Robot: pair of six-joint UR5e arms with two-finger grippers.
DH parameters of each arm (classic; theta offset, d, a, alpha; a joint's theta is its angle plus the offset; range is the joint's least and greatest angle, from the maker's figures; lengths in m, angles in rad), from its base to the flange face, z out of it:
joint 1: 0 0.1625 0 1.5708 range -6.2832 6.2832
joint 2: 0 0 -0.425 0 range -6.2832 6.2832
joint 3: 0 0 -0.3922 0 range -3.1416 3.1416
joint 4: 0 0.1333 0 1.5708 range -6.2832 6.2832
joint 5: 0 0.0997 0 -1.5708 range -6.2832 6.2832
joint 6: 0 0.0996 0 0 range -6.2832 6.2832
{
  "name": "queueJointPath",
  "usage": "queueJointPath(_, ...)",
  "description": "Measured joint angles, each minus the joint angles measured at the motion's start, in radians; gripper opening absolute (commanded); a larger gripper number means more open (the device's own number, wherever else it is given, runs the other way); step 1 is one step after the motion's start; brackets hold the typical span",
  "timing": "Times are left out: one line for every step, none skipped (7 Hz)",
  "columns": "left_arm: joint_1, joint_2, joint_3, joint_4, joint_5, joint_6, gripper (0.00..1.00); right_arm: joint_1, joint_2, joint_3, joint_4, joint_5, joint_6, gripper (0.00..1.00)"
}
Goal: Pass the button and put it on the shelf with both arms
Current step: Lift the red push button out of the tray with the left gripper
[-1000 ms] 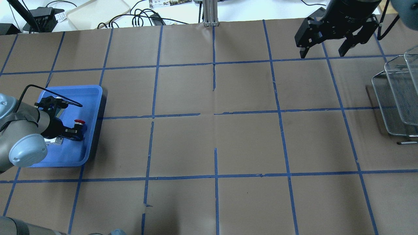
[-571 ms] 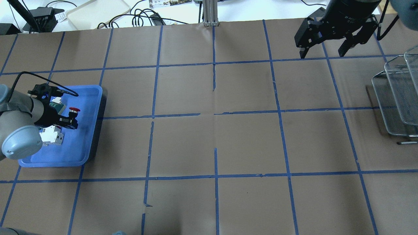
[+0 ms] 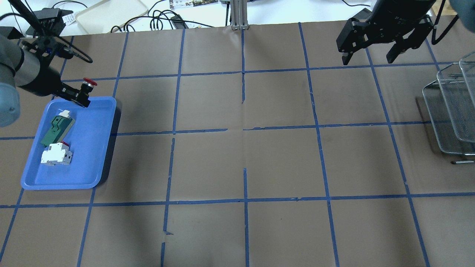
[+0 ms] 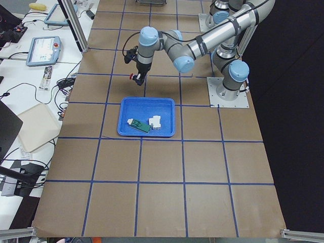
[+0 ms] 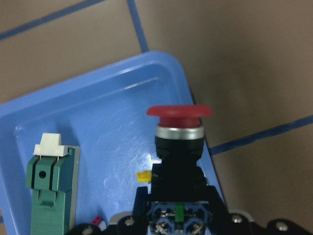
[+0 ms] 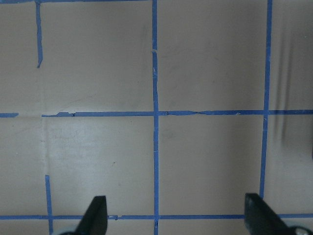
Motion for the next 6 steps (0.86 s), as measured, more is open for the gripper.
queueJointPath(-0.066, 0.017, 0.086, -0.106, -0.033, 0.005, 0.00, -0.001, -0.001, -0.004, 0.006, 0.002, 0.000, 1.00)
queueJointPath(-0.119, 0.030, 0.136, -0.162, -0.081, 0.025, 0.00, 0.000, -0.001, -0.012, 0.006, 0.004, 0.000, 1.00)
queueJointPath(-0.163, 0.036, 0.154, -0.184, -0.137, 0.074, 0.00, 0.001, -0.003, -0.025, -0.005, 0.004, 0.000, 1.00)
queueJointPath(-0.202, 0.035, 0.160, -0.188, -0.173, 0.154, 0.00, 0.002, -0.008, -0.041, -0.018, 0.009, 0.001, 1.00)
queueJointPath(-0.243, 0.031, 0.164, -0.186, -0.186, 0.256, 0.00, 0.002, -0.016, -0.052, -0.021, 0.015, 0.001, 1.00)
queueJointPath(-0.284, 0.031, 0.162, -0.186, -0.184, 0.334, 0.00, 0.002, -0.026, -0.054, -0.017, 0.022, 0.001, 1.00)
